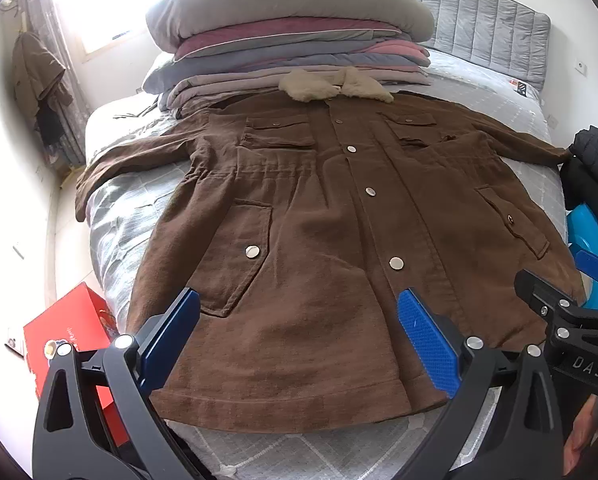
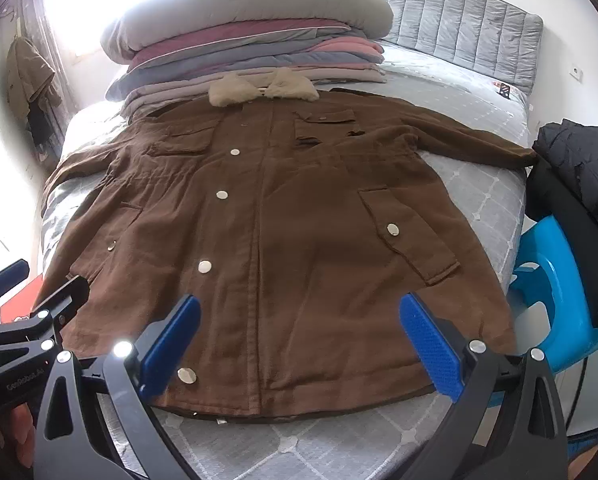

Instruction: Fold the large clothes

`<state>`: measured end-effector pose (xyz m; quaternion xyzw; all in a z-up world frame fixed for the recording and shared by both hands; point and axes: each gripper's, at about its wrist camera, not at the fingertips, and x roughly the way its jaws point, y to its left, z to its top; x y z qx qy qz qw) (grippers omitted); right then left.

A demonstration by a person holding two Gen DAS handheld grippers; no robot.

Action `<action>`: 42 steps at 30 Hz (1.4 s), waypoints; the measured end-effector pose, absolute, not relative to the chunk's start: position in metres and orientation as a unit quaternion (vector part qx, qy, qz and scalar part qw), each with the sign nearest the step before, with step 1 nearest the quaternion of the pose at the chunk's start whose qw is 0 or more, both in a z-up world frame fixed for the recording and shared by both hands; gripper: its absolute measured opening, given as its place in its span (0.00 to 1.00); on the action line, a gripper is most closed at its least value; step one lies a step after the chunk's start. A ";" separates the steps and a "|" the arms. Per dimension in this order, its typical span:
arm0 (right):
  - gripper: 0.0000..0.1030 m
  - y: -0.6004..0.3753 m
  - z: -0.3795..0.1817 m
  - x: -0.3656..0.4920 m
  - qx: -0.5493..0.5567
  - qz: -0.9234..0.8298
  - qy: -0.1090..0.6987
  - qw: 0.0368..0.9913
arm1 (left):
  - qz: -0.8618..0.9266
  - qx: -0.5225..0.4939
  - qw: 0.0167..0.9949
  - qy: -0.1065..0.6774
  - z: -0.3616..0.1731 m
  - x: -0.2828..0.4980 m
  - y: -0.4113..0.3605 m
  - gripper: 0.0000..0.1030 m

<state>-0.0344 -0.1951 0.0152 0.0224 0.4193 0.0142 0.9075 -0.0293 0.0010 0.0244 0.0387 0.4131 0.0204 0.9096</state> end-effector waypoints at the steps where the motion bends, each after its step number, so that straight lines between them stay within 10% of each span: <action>1: 0.93 -0.195 0.015 -0.034 0.022 0.015 0.419 0.907 | 0.021 0.038 0.910 0.413 0.024 -0.029 0.002 0.93; 42: 0.93 -0.188 0.012 -0.031 0.023 0.025 0.421 0.906 | 0.022 0.041 0.910 0.412 0.025 -0.027 0.004 0.93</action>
